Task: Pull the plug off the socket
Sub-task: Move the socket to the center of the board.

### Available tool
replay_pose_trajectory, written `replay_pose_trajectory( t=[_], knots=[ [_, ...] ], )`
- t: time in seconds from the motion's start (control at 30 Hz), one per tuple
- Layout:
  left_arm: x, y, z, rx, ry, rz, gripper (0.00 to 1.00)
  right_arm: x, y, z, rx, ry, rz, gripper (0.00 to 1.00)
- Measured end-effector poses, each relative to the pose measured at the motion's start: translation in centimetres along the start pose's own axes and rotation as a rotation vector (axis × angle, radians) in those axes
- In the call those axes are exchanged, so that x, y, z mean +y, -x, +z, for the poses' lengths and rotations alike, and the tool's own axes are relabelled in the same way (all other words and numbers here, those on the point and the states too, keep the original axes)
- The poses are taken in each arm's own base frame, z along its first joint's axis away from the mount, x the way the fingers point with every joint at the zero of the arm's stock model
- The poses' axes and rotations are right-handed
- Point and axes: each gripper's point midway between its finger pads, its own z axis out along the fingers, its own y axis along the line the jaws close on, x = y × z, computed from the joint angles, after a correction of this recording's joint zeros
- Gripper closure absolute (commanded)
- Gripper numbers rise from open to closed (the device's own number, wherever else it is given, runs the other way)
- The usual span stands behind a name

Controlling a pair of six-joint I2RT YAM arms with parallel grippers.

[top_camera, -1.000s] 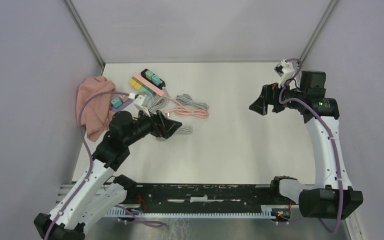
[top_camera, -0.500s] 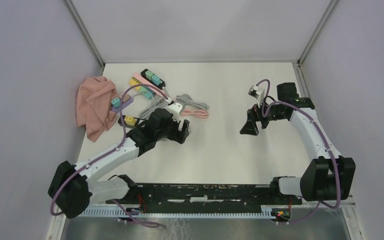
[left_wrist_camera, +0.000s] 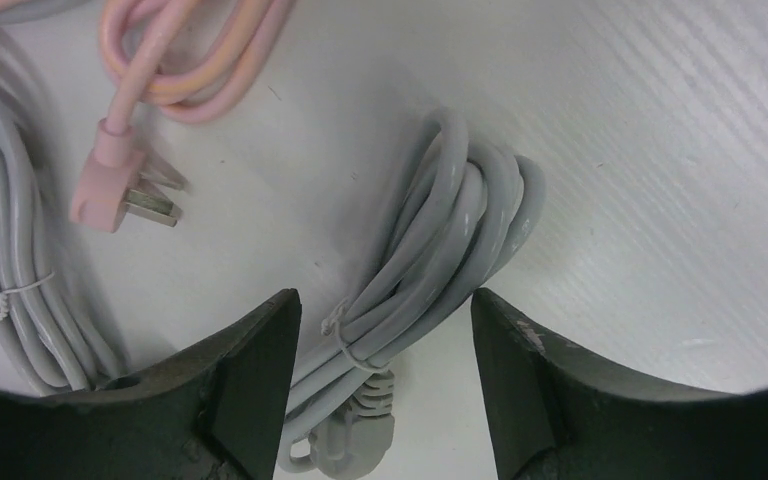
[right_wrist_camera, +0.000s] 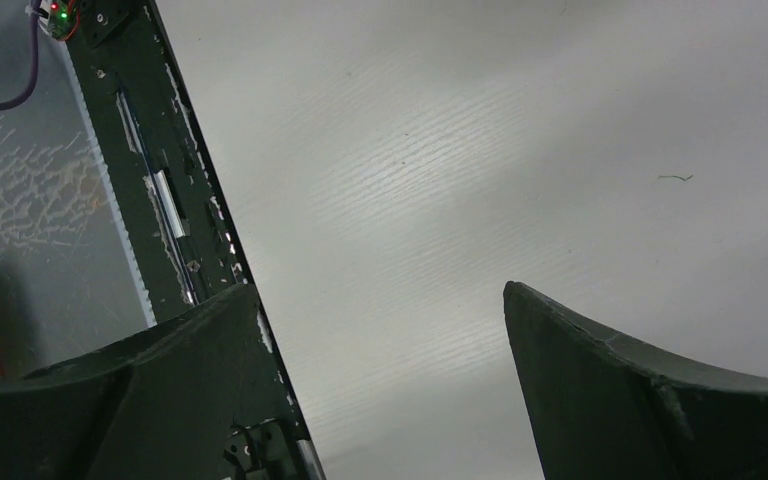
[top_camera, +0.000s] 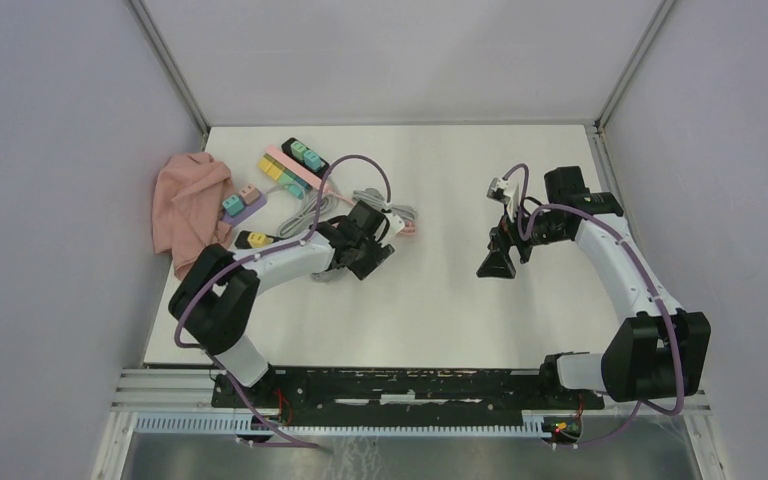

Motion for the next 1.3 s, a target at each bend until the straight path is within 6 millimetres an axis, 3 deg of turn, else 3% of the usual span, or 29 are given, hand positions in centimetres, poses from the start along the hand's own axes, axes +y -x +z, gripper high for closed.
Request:
replay_pose_trajectory(
  t=[0.23,0.3,0.37,0.4,0.5,0.7,0.83,1.1,1.2,1.3],
  knots=[
    [-0.3,-2.0,2.0,0.095,-0.043,0.071,0.45,0.1,0.1,-0.1,0.003,0.005,-0.004,0.00],
    [-0.3,-1.9,2.0,0.094,-0.052,0.077,0.59,0.1,0.1,-0.1,0.004,0.003,-0.004,0.00],
    [-0.3,-1.9,2.1,0.093,-0.057,0.086,0.82,0.1,0.1,-0.1,0.004,0.003,-0.004,0.00],
    [-0.3,-1.9,2.2,0.093,-0.061,0.089,0.89,0.1,0.1,-0.1,0.004,0.003,-0.004,0.00],
    [-0.5,-1.8,2.2,0.089,-0.079,0.093,0.97,0.1,0.1,-0.1,0.005,0.004,-0.003,0.00],
    [-2.7,0.1,1.9,0.028,-0.174,0.006,0.97,0.2,0.1,-0.1,0.004,0.004,0.004,0.00],
    [-5.9,3.6,1.0,-0.084,-0.249,-0.113,0.97,-0.4,0.5,-0.4,-0.008,-0.026,0.043,0.00],
    [-15.2,12.7,-1.4,-0.336,-0.401,-0.384,0.95,-7.4,0.3,-3.5,-0.013,-0.418,0.245,0.01],
    [-17.7,15.3,-0.7,-0.388,-0.442,-0.512,0.74,-9.6,0.1,-5.2,-0.029,-0.566,0.305,0.01],
    [-19.1,16.5,0.9,-0.400,-0.451,-0.599,0.49,-10.9,-0.1,-6.7,-0.046,-0.676,0.352,0.01]
  ],
)
